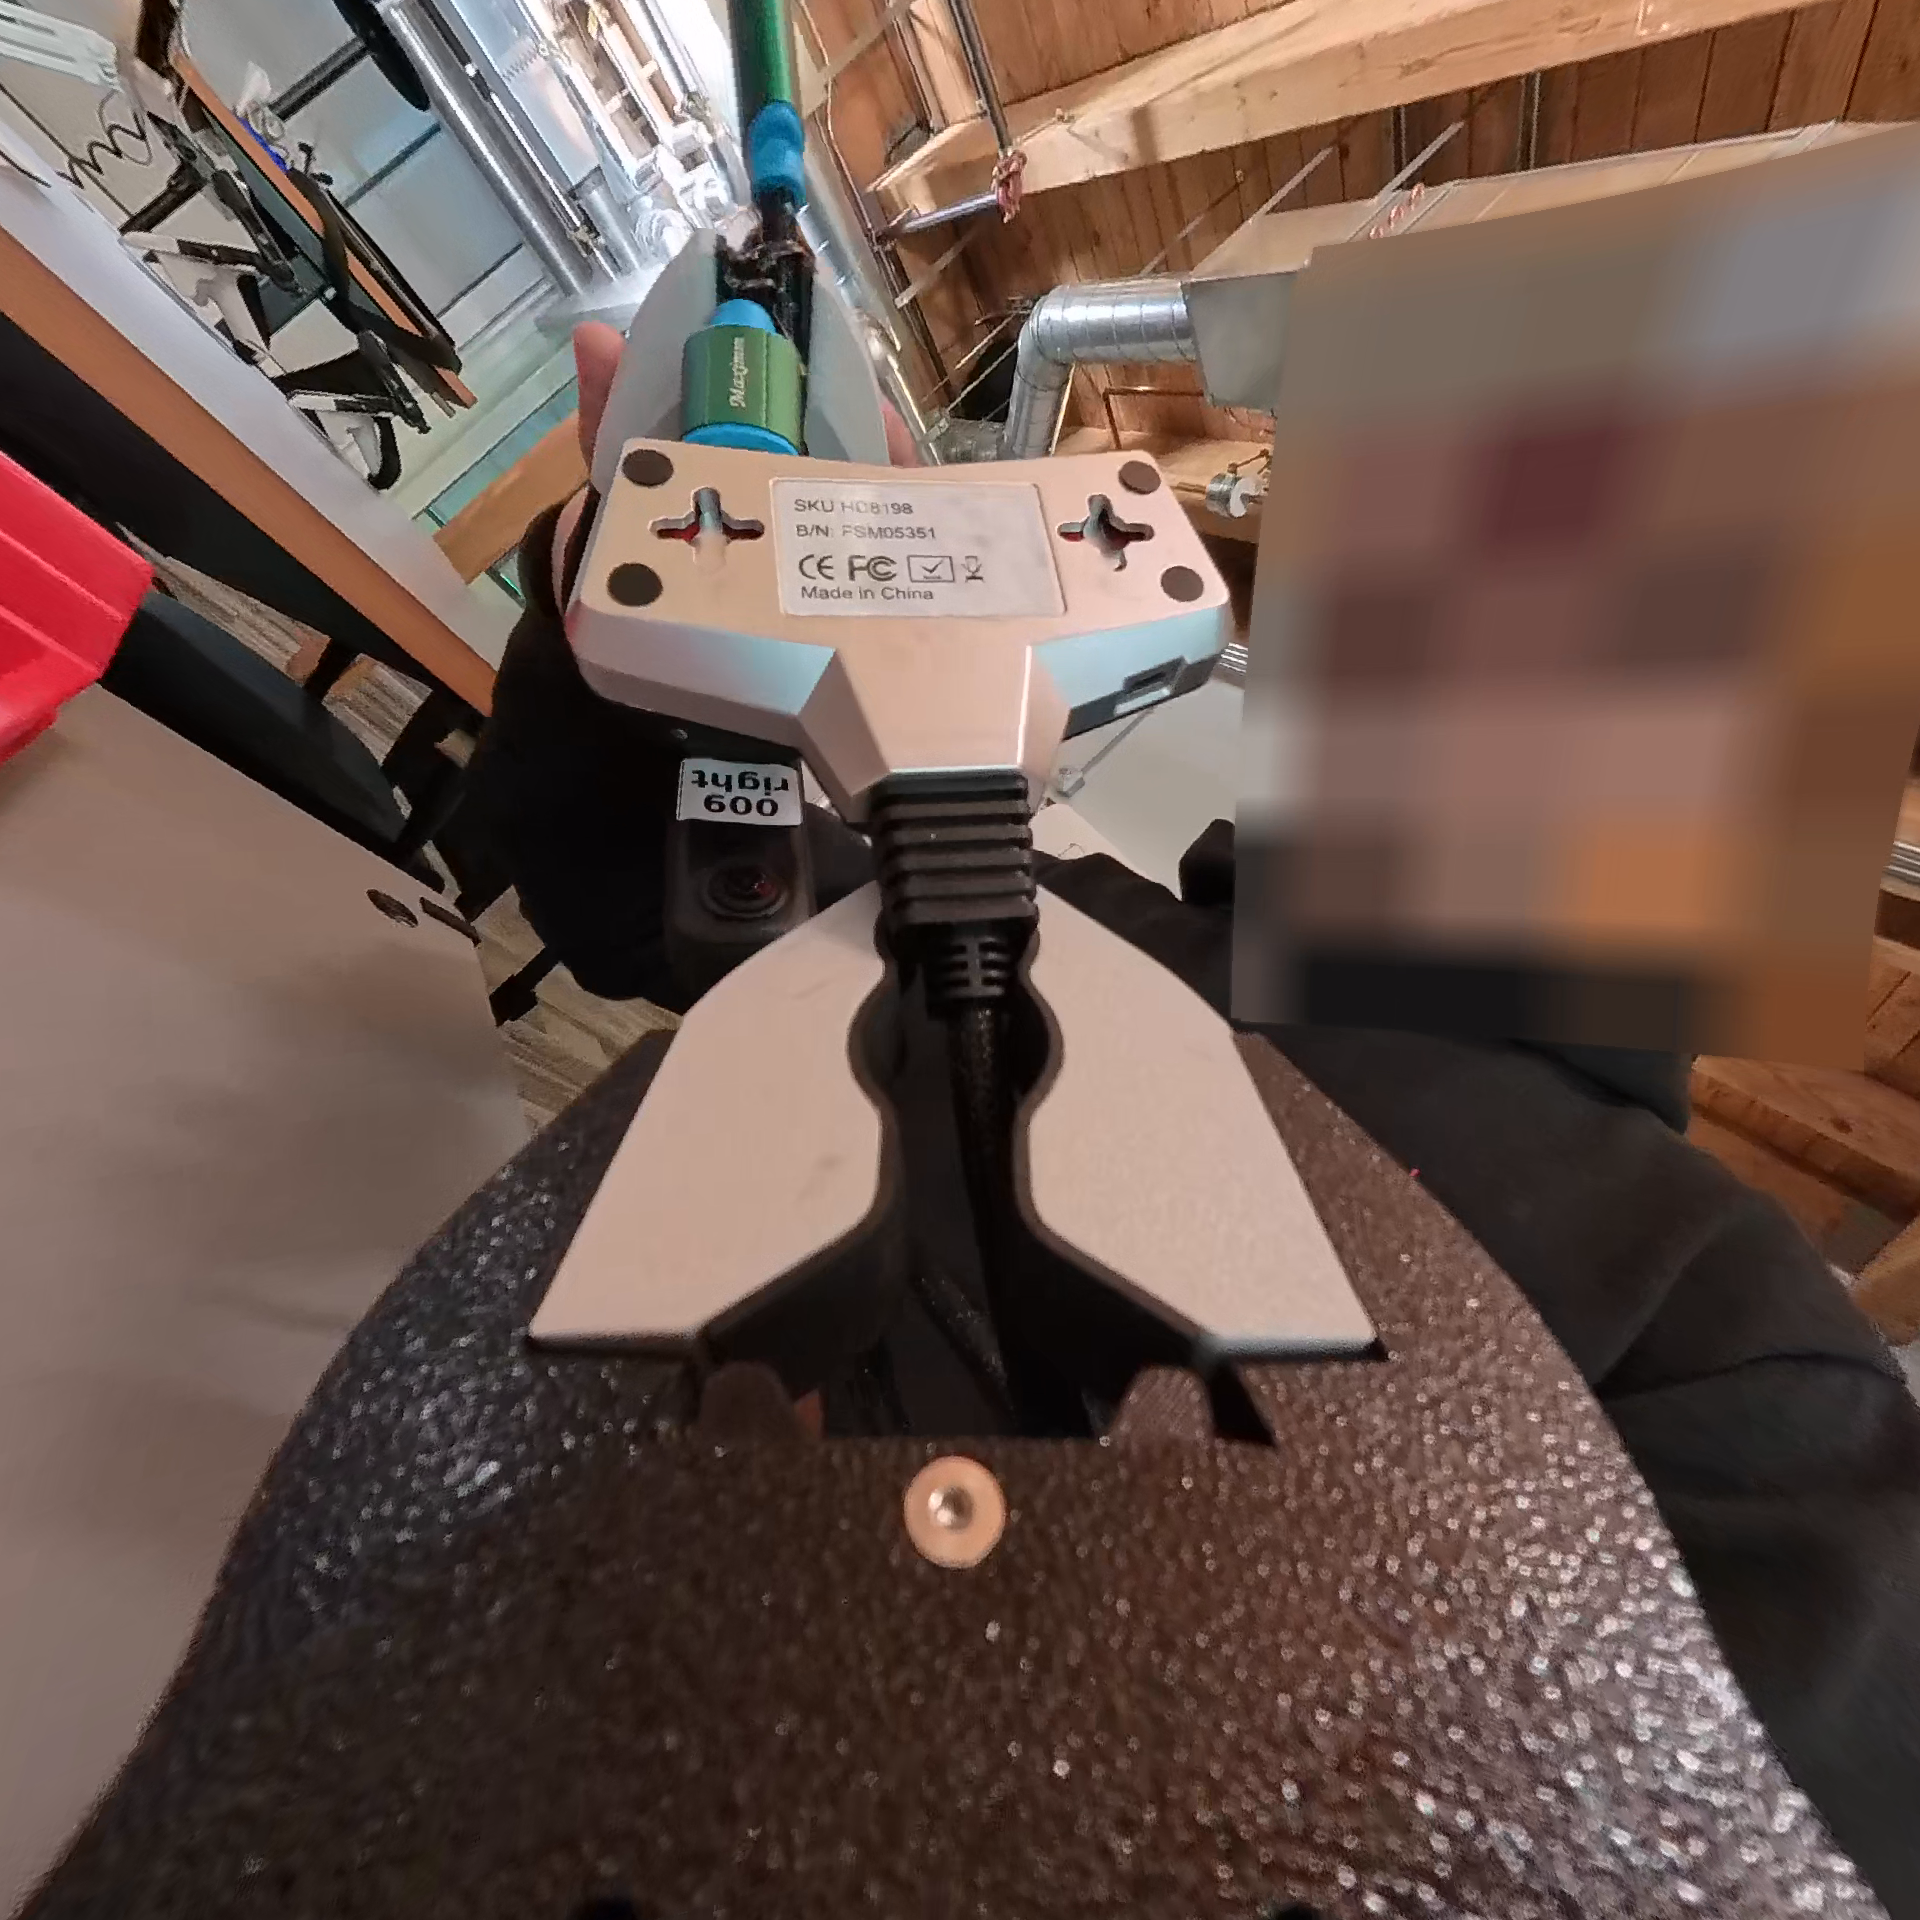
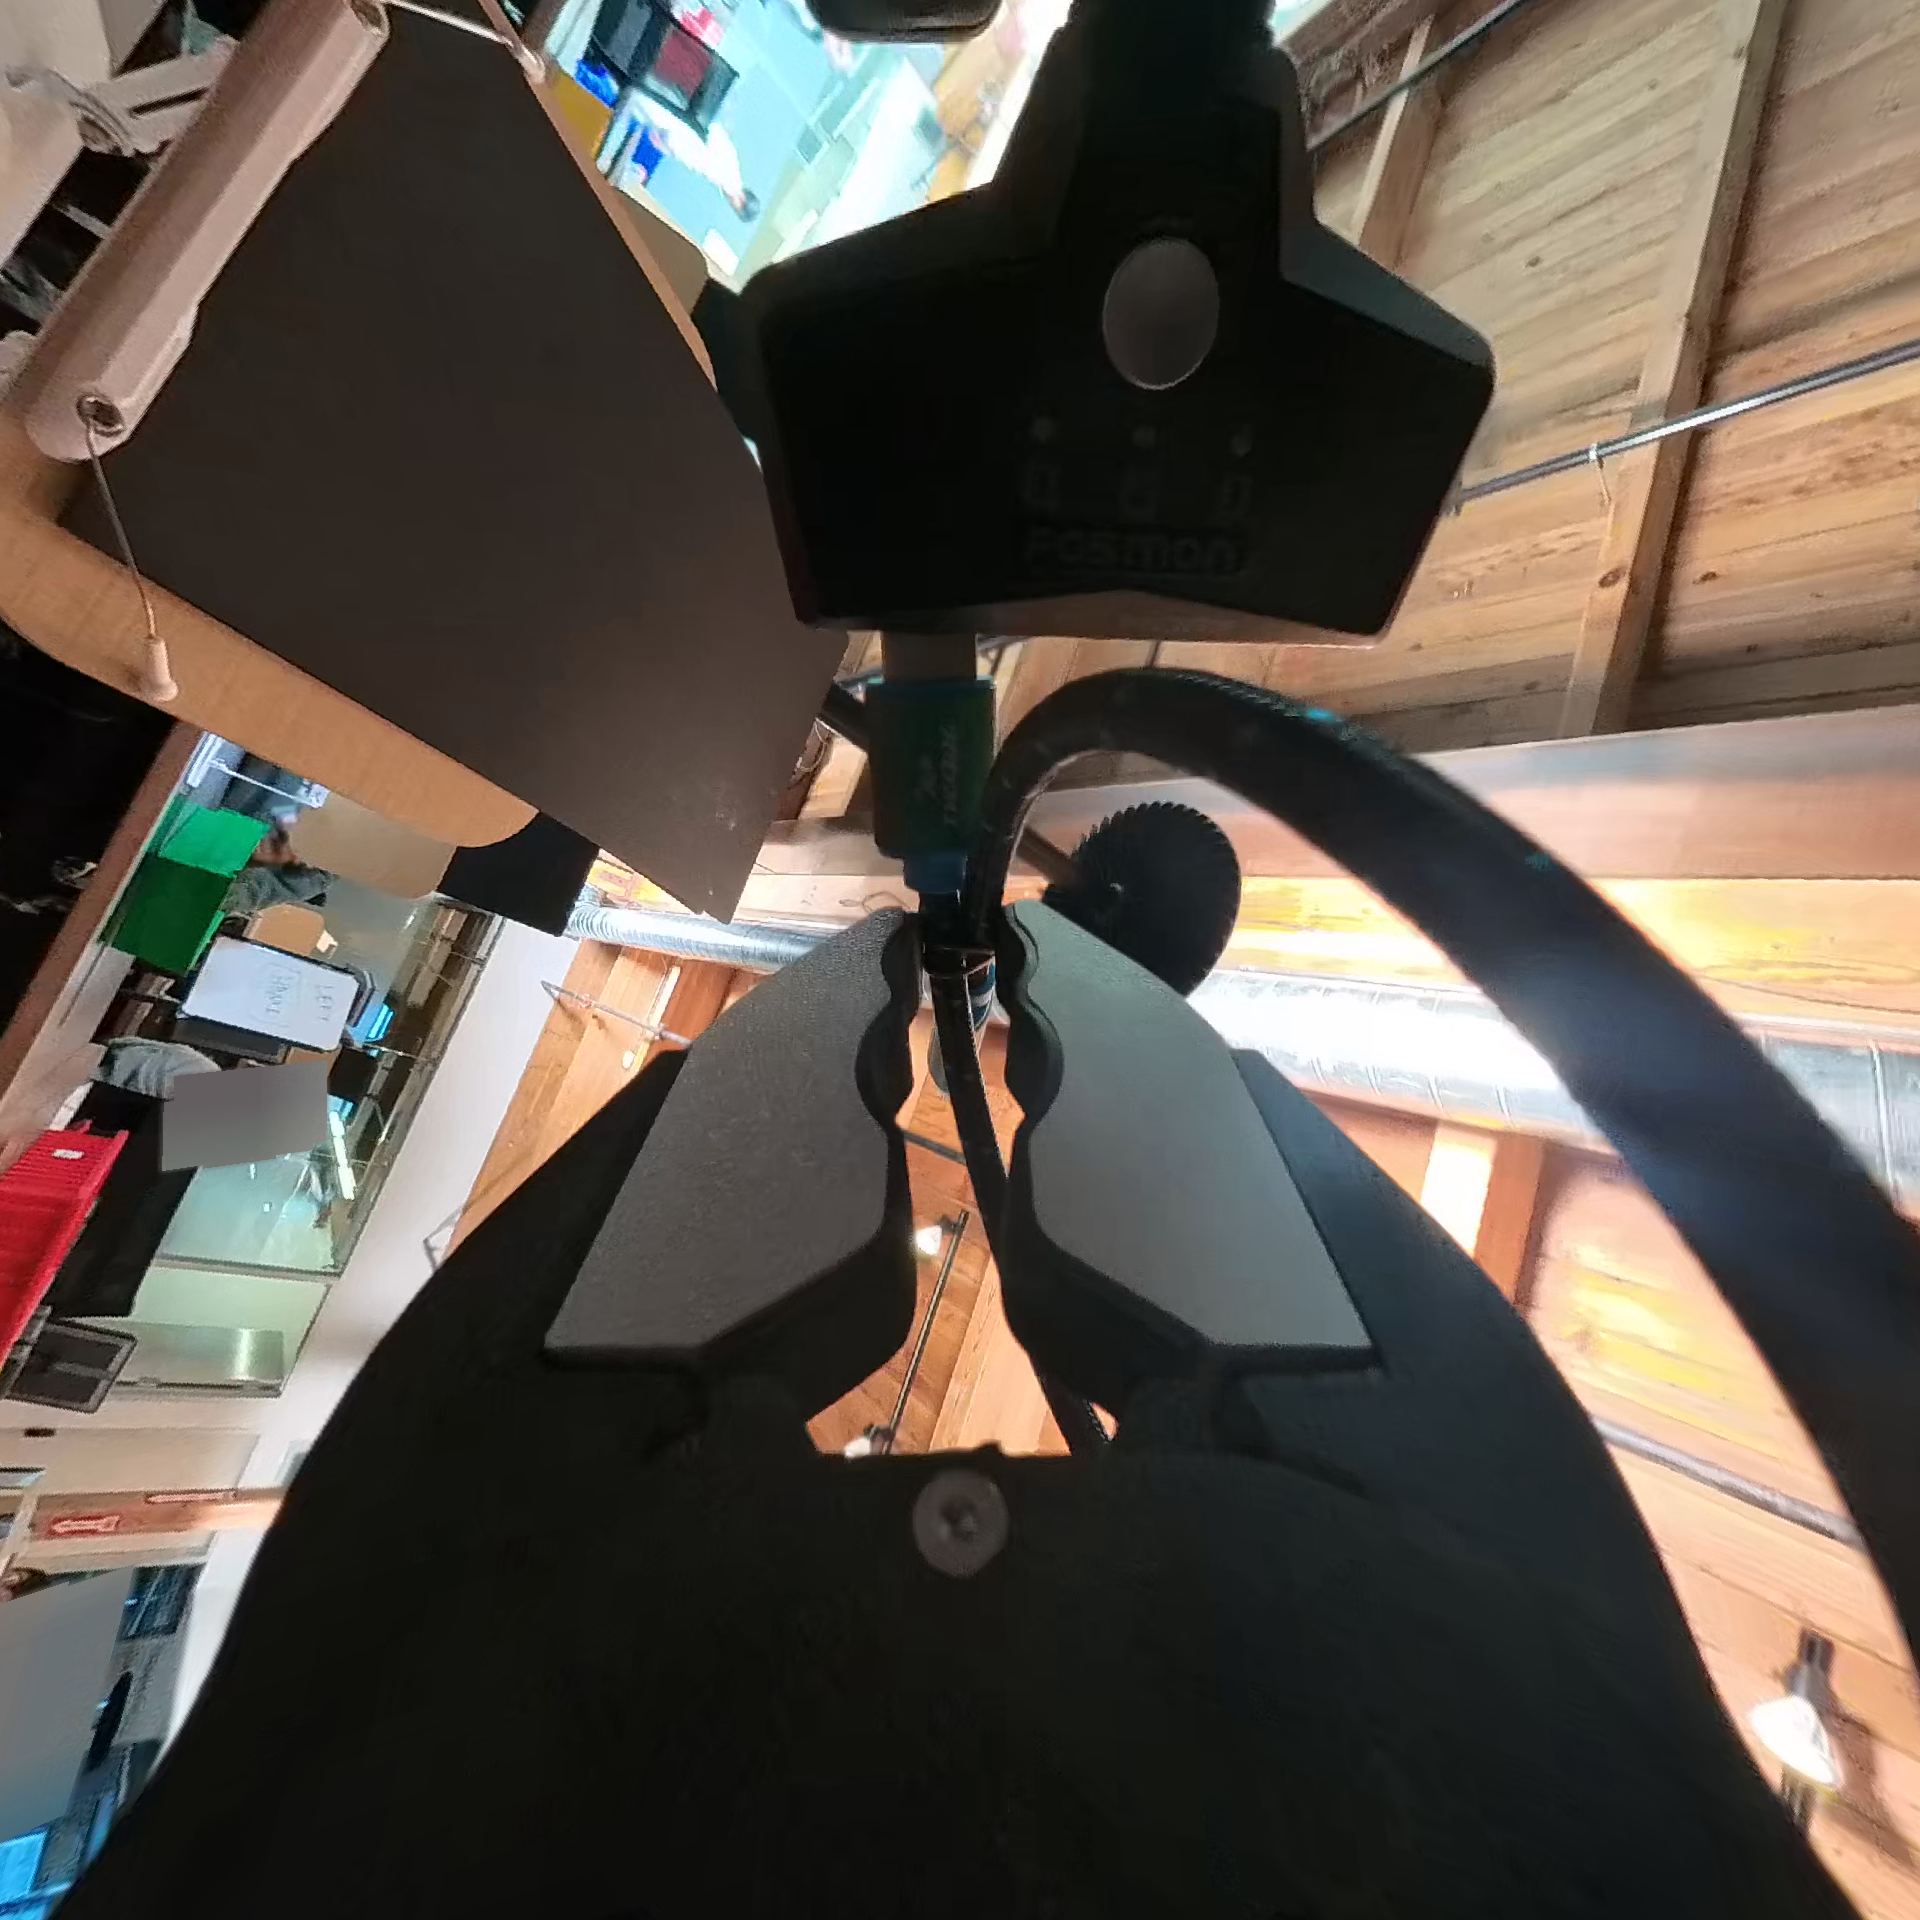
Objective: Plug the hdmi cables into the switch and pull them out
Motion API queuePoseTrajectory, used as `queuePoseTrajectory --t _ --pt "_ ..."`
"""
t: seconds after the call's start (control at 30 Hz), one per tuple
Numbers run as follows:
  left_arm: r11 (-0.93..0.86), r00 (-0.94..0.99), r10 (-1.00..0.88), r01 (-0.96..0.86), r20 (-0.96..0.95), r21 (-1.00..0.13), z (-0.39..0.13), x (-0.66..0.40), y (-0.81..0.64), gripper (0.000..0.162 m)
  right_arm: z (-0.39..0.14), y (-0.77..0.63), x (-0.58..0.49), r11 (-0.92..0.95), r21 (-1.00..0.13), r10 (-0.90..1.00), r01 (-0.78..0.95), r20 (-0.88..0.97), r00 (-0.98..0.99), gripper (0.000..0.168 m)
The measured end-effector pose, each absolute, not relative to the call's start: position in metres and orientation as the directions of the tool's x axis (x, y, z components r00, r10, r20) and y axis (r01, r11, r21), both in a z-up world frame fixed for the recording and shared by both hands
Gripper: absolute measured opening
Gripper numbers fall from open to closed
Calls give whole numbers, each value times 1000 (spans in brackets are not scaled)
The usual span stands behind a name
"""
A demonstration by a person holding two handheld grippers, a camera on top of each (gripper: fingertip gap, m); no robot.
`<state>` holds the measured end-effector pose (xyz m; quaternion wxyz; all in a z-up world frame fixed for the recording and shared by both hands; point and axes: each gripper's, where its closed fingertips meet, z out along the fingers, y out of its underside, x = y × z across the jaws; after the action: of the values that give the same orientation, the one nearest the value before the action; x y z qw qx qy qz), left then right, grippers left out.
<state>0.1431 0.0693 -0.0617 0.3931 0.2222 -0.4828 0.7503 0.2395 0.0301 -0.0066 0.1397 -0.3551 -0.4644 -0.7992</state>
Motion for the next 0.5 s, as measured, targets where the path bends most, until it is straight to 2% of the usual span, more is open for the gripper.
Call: queuePoseTrajectory --t 0.17,0.33,0.5 --pt "-248 -594 402 -803 697 -542 -60 142 73 14 -6 34 236 -475 655 121 588 711 -693 13" --pt "-277 -586 453 -809 672 -519 -60 141 75 14 -5 39 234 -483 543 57 687 802 -594 12" --pt "-305 -599 458 -800 657 -516 -59 145 83 13 -9 40 231 -455 518 45 724 826 -562 13"
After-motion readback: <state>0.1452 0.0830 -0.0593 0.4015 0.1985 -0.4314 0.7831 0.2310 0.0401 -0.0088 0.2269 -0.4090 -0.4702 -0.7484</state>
